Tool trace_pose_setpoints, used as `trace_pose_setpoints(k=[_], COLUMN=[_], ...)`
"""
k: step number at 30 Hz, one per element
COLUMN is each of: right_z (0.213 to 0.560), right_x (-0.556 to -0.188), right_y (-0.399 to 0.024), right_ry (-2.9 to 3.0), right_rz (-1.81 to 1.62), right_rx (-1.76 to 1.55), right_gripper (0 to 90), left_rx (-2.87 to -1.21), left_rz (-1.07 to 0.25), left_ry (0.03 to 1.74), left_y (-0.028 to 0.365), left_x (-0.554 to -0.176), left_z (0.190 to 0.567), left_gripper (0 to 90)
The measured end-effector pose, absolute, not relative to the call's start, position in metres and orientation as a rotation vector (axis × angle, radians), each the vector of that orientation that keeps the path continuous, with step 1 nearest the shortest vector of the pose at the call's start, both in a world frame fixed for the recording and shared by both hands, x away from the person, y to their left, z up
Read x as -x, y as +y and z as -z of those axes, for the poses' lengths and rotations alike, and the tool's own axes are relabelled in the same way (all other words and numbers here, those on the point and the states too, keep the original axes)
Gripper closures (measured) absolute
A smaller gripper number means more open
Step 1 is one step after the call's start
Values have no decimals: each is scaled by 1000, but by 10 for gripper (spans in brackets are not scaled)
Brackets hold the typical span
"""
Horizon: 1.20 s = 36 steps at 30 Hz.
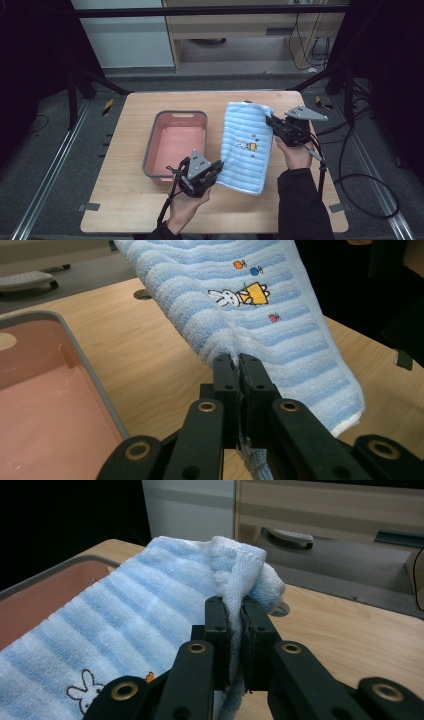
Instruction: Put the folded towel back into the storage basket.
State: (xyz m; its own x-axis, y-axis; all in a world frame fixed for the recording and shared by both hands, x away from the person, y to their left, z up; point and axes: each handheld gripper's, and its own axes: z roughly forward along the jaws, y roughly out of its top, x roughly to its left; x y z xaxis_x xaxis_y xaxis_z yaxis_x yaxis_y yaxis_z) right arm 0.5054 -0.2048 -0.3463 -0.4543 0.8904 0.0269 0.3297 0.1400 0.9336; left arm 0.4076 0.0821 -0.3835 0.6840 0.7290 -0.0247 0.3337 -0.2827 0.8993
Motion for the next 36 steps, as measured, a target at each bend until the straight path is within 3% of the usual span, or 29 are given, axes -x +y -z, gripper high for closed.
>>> trace_pose_setpoints(k=[36], right_z=[287], right_x=[-536], right_y=[-101], right_ry=[1930], right_rz=[-1358], right_rx=[-992], right_gripper=[841], left_rx=[-1718], left_rz=[-617], left_ry=[926], left_y=[176], left_x=[-408], left_z=[342], left_gripper=[870])
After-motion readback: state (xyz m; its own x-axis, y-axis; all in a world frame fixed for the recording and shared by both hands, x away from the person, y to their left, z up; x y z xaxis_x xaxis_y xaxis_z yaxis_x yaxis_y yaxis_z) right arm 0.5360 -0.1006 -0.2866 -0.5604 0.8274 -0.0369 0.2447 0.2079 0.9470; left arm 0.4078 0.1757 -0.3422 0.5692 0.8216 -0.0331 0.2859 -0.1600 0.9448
